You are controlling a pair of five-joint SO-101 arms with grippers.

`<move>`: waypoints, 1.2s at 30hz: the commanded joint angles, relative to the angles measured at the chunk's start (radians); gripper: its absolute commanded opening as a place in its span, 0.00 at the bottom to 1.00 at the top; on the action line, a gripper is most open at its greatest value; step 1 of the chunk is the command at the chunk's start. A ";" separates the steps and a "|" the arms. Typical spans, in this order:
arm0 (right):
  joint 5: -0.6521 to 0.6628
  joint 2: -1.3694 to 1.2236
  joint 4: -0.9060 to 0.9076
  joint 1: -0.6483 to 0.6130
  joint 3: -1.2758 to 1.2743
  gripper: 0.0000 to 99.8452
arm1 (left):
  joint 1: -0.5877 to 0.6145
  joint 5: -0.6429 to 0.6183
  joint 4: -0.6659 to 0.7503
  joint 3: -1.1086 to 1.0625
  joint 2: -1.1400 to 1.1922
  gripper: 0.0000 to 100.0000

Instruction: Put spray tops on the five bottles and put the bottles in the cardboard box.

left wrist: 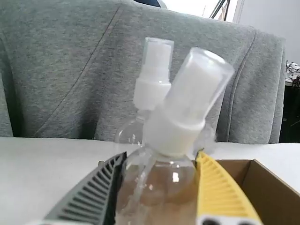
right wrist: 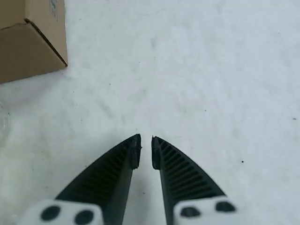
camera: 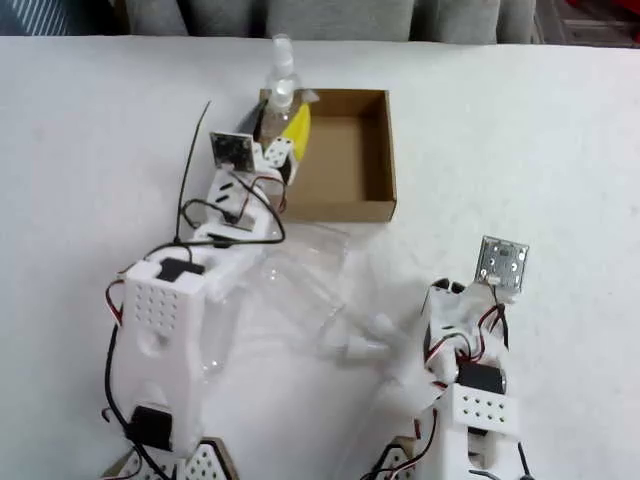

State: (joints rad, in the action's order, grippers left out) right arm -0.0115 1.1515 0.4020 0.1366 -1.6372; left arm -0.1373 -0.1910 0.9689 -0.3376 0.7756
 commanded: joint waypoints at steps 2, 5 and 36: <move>0.011 0.002 -0.021 0.005 0.006 0.01 | -0.001 0.002 -0.014 -0.071 -0.097 0.18; 0.011 0.002 -0.021 0.005 0.006 0.01 | -0.001 0.002 -0.014 -0.075 -0.111 0.19; 0.011 0.002 -0.021 0.005 0.006 0.01 | -0.001 -0.006 -0.221 -0.328 -0.483 0.31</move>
State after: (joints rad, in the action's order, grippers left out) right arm -0.0115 1.1515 0.4020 0.1366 -1.6372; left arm -0.1189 -0.1941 0.8600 -0.6444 0.4365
